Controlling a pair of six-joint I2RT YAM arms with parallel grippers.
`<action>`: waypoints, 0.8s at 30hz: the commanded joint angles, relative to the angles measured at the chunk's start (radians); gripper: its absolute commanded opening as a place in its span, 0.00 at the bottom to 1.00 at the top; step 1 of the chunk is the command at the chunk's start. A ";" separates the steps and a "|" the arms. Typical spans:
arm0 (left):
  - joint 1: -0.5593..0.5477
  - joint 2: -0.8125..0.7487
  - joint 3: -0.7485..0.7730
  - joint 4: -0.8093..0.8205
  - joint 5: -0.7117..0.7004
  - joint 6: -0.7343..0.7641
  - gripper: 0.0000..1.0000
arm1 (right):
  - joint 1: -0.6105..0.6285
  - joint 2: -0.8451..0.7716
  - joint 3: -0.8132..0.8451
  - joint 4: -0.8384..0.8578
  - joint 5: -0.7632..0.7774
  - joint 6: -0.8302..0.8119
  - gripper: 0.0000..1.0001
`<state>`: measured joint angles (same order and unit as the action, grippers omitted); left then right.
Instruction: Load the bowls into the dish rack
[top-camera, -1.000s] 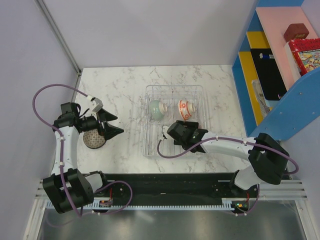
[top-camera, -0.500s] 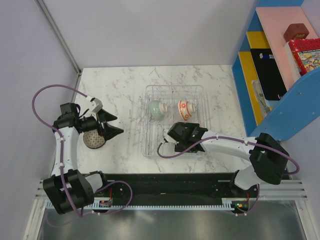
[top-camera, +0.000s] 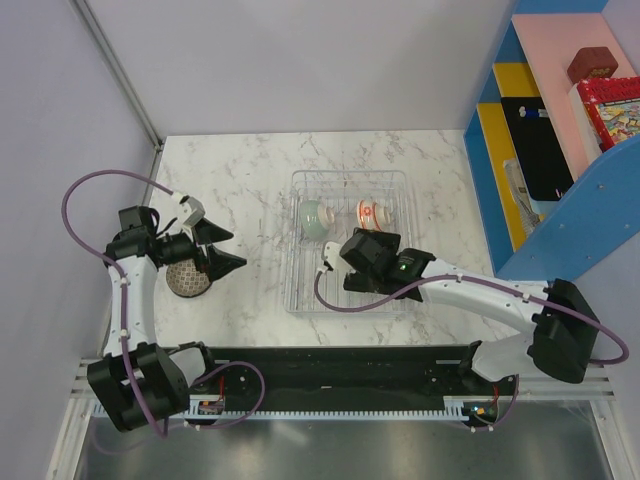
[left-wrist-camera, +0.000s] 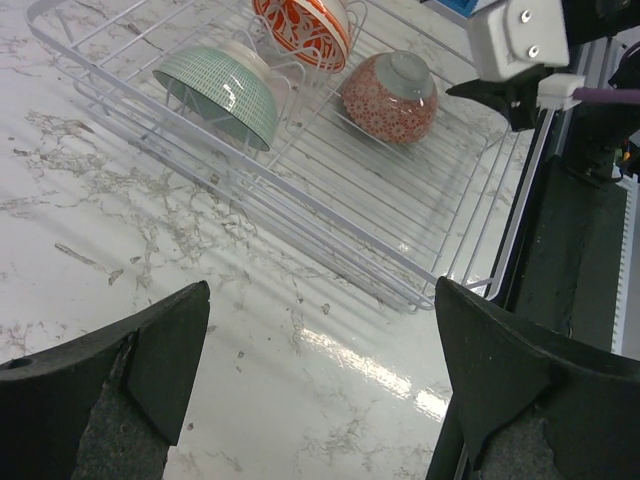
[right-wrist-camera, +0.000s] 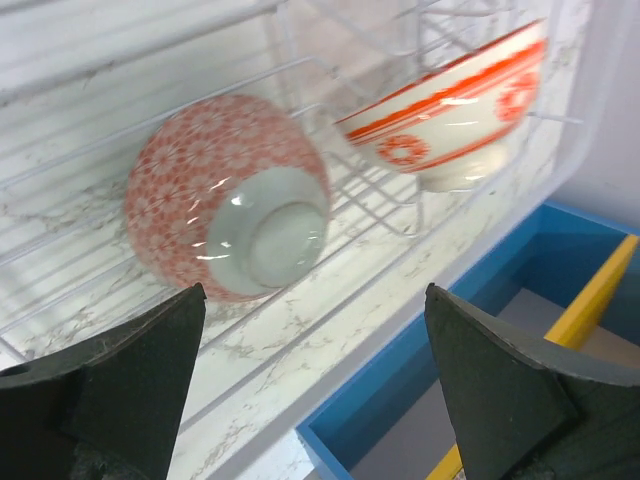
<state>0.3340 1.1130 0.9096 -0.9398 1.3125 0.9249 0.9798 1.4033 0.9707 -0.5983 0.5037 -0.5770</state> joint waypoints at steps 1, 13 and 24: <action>0.026 -0.038 0.032 0.018 -0.019 0.006 1.00 | 0.003 -0.069 0.051 0.072 0.052 -0.030 0.98; 0.069 -0.091 0.029 0.115 -0.637 -0.196 1.00 | 0.003 -0.174 0.076 0.072 -0.014 -0.020 0.98; 0.164 -0.107 -0.041 0.163 -0.949 -0.149 1.00 | -0.046 -0.184 0.086 0.049 -0.042 -0.015 0.97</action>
<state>0.4633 1.0252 0.8867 -0.8398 0.5152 0.7692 0.9604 1.2201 1.0111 -0.5442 0.4854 -0.5987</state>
